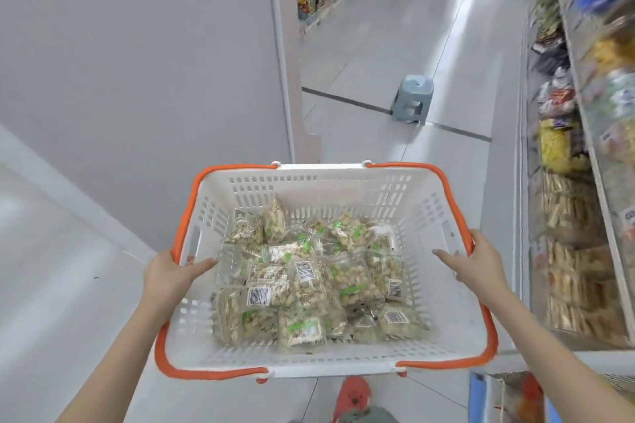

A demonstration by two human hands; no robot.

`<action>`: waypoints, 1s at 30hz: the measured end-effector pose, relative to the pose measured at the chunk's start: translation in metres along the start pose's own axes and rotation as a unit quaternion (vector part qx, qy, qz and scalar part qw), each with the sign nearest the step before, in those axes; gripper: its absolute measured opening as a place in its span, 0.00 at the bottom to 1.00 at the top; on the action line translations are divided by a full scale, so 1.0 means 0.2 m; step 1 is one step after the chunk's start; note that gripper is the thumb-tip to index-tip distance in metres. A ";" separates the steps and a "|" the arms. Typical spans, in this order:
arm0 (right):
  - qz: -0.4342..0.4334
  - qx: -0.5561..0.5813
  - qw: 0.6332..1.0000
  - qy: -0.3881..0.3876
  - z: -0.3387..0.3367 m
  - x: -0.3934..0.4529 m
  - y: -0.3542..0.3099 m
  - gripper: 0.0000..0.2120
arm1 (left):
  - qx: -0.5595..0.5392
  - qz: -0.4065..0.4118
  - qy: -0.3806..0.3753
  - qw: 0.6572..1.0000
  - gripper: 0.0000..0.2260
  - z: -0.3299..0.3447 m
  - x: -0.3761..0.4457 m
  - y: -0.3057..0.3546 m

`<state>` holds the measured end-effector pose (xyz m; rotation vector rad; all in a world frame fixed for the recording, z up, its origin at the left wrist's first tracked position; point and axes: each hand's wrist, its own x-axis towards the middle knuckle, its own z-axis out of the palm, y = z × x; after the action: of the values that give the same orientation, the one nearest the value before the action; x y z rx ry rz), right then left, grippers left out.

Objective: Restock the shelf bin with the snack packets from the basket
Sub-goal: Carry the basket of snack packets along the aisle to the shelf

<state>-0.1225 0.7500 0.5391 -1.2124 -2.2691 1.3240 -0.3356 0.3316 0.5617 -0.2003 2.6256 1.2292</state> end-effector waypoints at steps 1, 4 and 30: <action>0.000 0.000 1.000 0.007 -0.04 0.10 0.00 0.21 | -0.006 0.003 -0.005 1.000 0.16 0.07 0.06 0.09; 0.009 0.002 1.000 0.028 -0.14 0.41 -0.01 0.22 | -0.016 0.021 -0.024 0.999 0.19 0.28 0.25 0.34; 0.084 -0.036 0.973 0.210 -0.73 3.30 -0.29 0.24 | -0.001 0.151 -0.159 0.976 0.15 2.38 2.47 2.76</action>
<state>-0.4824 1.3248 0.5458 -1.5674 -1.9595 0.9275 -0.8613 1.0384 0.5404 0.3787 2.4308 1.2321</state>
